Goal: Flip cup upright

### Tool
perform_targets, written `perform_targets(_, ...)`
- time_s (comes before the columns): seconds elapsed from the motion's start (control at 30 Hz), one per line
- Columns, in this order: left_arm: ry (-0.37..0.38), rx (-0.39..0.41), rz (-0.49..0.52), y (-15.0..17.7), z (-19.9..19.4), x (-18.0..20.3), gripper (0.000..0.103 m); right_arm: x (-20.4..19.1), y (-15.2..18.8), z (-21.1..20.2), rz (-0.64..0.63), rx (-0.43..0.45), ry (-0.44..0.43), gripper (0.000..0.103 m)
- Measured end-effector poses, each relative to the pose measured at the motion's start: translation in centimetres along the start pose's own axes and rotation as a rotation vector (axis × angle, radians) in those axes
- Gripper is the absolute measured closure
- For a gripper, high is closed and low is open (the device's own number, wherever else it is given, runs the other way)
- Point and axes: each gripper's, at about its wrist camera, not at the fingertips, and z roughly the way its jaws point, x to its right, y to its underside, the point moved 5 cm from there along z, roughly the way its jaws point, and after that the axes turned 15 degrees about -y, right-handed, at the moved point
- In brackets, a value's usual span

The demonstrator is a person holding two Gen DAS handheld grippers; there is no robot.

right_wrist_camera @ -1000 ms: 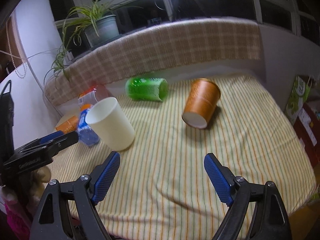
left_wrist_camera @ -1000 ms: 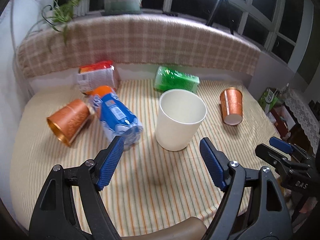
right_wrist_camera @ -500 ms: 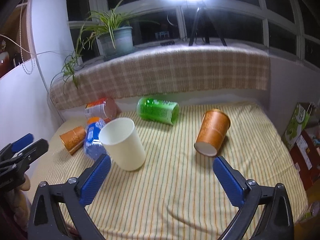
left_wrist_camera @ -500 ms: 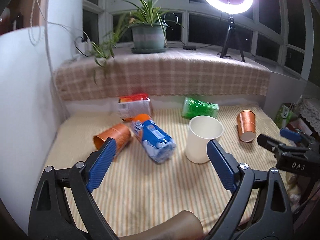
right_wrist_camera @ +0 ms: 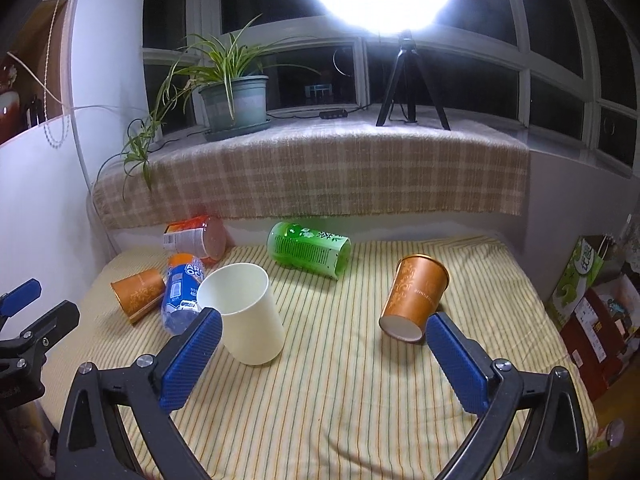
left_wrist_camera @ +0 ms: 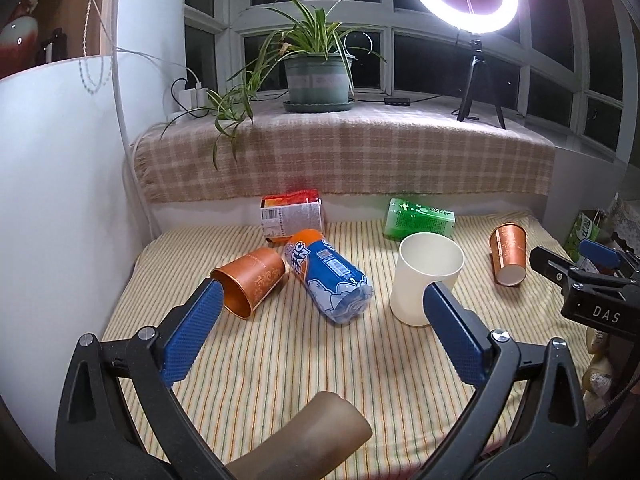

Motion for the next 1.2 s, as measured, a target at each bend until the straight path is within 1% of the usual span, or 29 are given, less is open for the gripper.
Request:
perform_targets(0.5,-0.005,0.000,0.002,-0.03,-0.03,-0.17,0.001,-0.59,-0.15,0.32,-0.026,-0.007,0.005,0.000)
perform_targets(0.8,-0.029,-0.003,0.001,0.10,0.21,-0.58,0.001,-0.60,0.01,0.42,-0.022,-0.010,0.003,0.000)
perform_targets(1.07,-0.036,0.003,0.006,0.05,0.12,-0.58,0.001,-0.53,0.21,0.48,-0.021,-0.013,0.004,0.000)
perform_targets(1.2,-0.046,0.024,0.025,-0.01,-0.06,-0.57,0.001,-0.51,0.28,0.47,-0.021,-0.015,0.003,0.000)
